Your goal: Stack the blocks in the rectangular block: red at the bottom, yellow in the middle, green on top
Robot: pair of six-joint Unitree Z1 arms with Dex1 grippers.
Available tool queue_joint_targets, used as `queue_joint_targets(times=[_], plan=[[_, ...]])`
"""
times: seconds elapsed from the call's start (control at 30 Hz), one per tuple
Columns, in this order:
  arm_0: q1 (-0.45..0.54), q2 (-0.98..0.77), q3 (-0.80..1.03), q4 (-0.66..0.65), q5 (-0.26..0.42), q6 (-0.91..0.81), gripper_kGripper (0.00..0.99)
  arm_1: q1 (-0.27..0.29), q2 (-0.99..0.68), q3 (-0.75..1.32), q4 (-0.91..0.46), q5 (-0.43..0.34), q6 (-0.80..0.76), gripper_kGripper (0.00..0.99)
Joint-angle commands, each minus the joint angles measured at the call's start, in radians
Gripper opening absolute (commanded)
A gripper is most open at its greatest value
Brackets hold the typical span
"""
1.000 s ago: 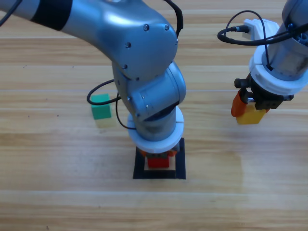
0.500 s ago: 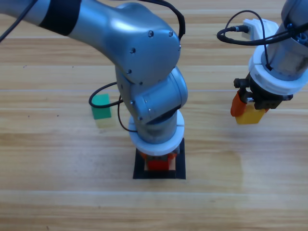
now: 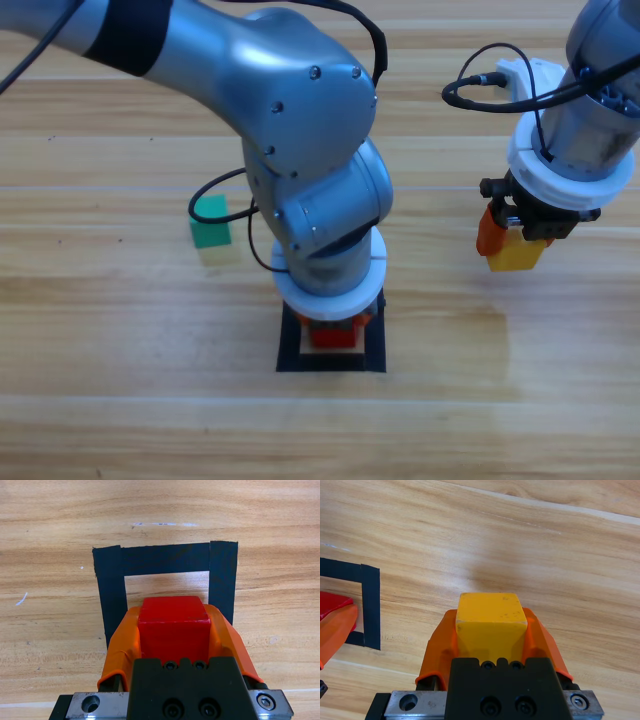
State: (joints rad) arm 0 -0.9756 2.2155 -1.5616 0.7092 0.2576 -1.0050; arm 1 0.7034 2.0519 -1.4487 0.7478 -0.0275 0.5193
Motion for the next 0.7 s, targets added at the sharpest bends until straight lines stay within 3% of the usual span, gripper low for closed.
queue_joint_targets(times=[0.03, 0.37, 0.7], plan=[[0.015, 0.05, 0.008, -0.008, 0.015, 0.006, 0.304, -0.021, 0.036, -0.012, 0.019, 0.0, -0.012, 0.112], [0.015, 0.039, 0.014, -0.008, 0.022, 0.002, 0.397, -0.022, 0.031, -0.01, 0.021, 0.0, -0.012, 0.112], [0.012, 0.033, 0.003, -0.005, 0.037, -0.021, 0.761, -0.022, 0.027, -0.007, 0.021, 0.0, -0.012, 0.112]])
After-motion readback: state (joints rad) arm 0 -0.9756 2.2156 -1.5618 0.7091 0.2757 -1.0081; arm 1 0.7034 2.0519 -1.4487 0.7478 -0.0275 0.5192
